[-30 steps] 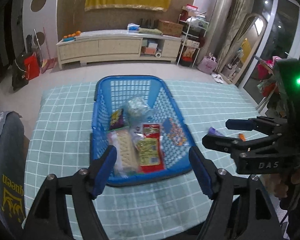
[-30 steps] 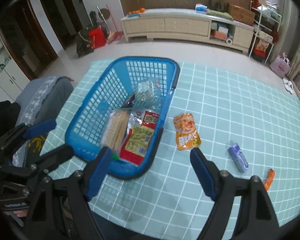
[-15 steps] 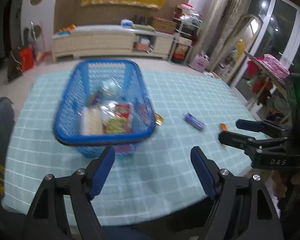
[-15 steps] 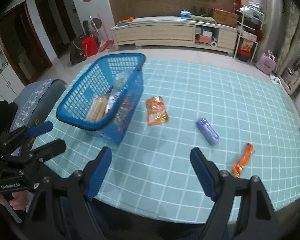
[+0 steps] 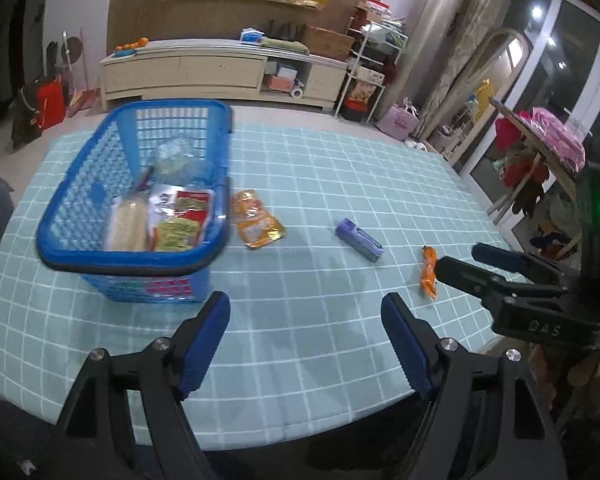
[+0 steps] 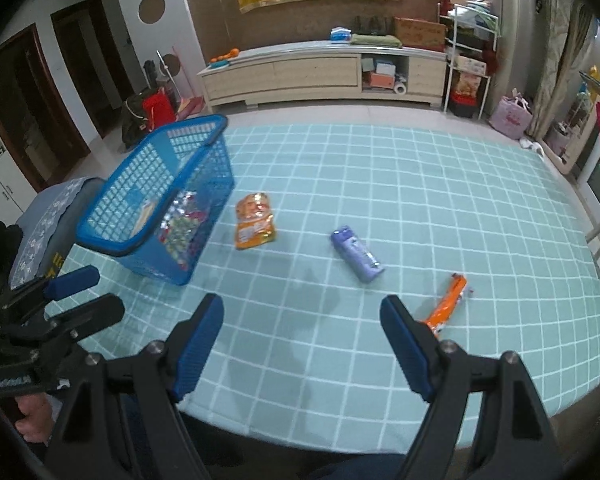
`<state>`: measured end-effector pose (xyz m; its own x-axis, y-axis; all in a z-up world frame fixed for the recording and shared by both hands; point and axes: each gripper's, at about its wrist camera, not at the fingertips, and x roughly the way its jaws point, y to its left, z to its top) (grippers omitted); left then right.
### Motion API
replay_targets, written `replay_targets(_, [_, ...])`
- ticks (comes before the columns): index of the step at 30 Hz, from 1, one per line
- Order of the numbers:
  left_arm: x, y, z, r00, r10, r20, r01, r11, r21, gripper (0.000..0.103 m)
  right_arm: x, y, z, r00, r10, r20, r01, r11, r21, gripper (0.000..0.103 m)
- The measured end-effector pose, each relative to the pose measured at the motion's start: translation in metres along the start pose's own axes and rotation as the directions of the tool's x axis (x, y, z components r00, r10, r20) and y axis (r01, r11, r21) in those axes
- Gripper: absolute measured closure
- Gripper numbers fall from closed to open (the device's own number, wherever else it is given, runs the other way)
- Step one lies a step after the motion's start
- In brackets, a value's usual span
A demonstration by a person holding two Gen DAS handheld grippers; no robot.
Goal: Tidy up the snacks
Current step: 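Move both grippers back toward the orange snack bag and purple gum box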
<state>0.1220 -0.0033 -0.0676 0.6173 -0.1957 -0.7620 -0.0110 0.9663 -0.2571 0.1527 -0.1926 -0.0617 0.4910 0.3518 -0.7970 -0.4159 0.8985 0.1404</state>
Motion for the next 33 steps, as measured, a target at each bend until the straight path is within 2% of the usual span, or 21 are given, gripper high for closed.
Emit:
replay_targets(4, [0.021, -0.017, 0.008, 0.999, 0.043, -0.003, -0.043, 0.999, 0.031, 0.027, 0.012, -0.020, -0.001, 1.000, 0.013, -0.005, -0.013, 1.000, 0.007, 0.019])
replay_targets(12, [0.070, -0.041, 0.026, 0.993, 0.114, 0.005, -0.114, 0.991, 0.069, 0.027, 0.039, -0.055, 0.006, 1.000, -0.025, -0.001, 0.025, 0.999, 0.022, 0.019])
replay_targets(15, [0.091, -0.047, 0.033, 0.994, 0.108, -0.005, -0.107, 0.991, 0.084, 0.027, 0.048, -0.066, 0.011, 1.000, -0.025, 0.000, 0.025, 0.999, 0.036, 0.019])
replay_targets(19, [0.114, -0.048, 0.036, 0.991, 0.137, -0.004, -0.135, 0.984, 0.120, 0.027, 0.065, -0.071, 0.015, 1.000, -0.029, -0.007, 0.029, 0.999, 0.032, 0.019])
replay_targets(24, [0.142, -0.037, 0.042, 0.985, 0.169, -0.025, -0.166, 0.982, 0.093, 0.027, 0.088, -0.077, 0.019, 0.998, -0.060, -0.005, 0.060, 0.997, 0.044, 0.019])
replay_targets(29, [0.169, -0.030, 0.047, 0.975, 0.221, -0.020, -0.218, 0.969, 0.113, 0.027, 0.112, -0.080, 0.023, 0.994, -0.105, -0.011, 0.105, 0.993, 0.050, 0.019])
replay_targets(33, [0.185, -0.020, 0.050, 0.971, 0.240, -0.014, -0.238, 0.968, 0.082, 0.027, 0.128, -0.081, 0.024, 0.994, -0.108, -0.023, 0.109, 0.993, 0.055, 0.019])
